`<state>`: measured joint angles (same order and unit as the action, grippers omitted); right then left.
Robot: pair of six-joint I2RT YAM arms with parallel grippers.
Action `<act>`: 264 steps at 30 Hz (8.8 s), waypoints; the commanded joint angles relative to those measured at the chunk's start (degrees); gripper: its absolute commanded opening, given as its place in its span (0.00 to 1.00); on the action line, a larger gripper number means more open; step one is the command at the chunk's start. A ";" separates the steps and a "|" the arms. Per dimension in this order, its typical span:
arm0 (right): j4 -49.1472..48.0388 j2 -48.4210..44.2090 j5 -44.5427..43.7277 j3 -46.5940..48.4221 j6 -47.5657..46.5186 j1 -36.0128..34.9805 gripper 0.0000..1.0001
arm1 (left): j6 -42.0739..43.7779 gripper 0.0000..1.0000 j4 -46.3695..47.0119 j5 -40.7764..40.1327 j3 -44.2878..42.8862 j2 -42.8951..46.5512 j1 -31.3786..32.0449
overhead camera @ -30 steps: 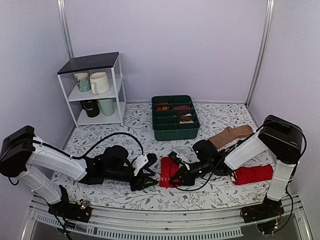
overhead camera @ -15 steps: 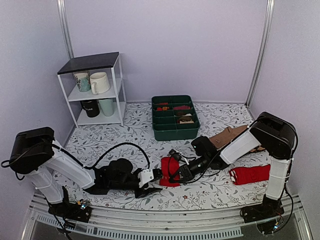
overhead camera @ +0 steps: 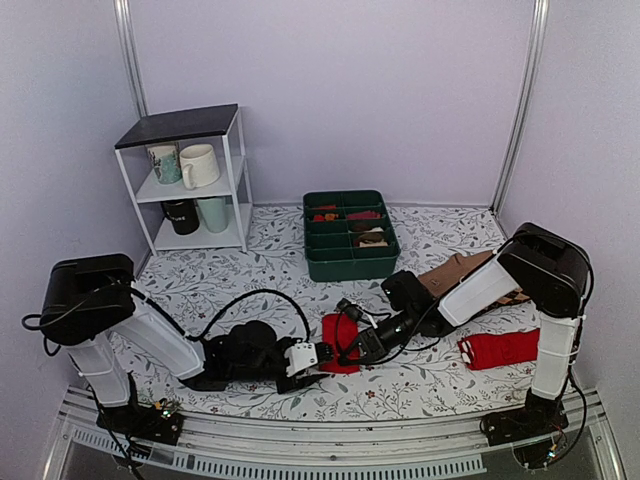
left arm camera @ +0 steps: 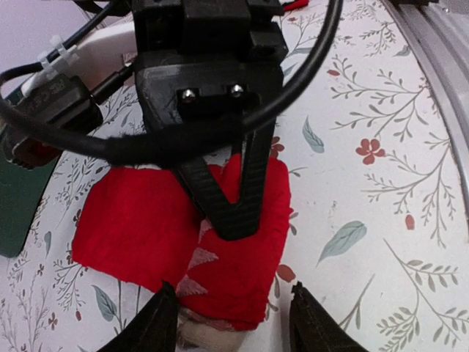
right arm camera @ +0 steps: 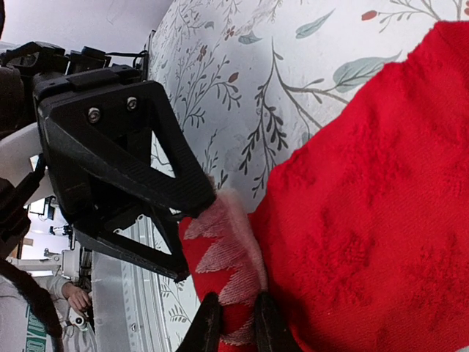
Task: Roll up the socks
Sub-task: Roll a pair of socks at the center of the board.
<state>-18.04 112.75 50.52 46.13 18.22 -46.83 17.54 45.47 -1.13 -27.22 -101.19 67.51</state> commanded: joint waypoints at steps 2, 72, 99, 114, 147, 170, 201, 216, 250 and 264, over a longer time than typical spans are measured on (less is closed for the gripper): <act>14.02 5.49 -7.19 -3.36 -0.33 -0.11 0.11 | 1.15 0.53 -0.29 0.56 -1.10 -1.95 0.84; -5.08 -13.31 -40.09 -12.95 -31.88 -19.33 0.45 | -20.62 0.00 -41.61 26.76 -13.09 -7.62 -8.74; 3.79 -3.09 -17.58 -11.98 -9.44 -9.33 0.19 | -4.32 0.49 -9.06 17.21 1.20 9.65 -7.11; 7.52 2.34 -13.47 -8.24 -10.44 -7.28 0.19 | -1.54 0.51 -7.31 20.10 -1.85 2.13 -6.77; -8.27 -24.60 -35.20 -17.84 -17.15 -7.90 0.48 | -19.46 0.00 -40.93 26.35 -12.92 -3.07 -8.99; -10.74 -16.89 -49.05 -15.16 -37.02 -22.78 0.56 | -24.55 0.00 -46.70 31.36 -15.40 -6.48 -13.01; 2.71 -6.92 -28.64 -11.53 -12.67 -13.24 0.18 | -14.06 0.99 -13.23 20.17 1.09 14.50 -9.76; 12.41 0.21 -16.19 -6.77 -11.35 -8.50 0.19 | -5.49 1.00 -10.40 20.49 -0.33 5.39 -6.93; 12.81 3.29 -15.41 -4.55 -10.89 -7.90 0.20 | -13.15 0.00 -17.97 24.22 -4.63 -0.69 -9.85; 2.70 -11.11 -32.53 -7.93 -13.33 -8.11 0.40 | -25.21 0.00 -26.17 29.25 -4.79 -4.62 -14.11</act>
<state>-17.43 108.36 36.91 45.30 6.17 -54.54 -2.74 27.83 26.22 -32.69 -101.23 55.37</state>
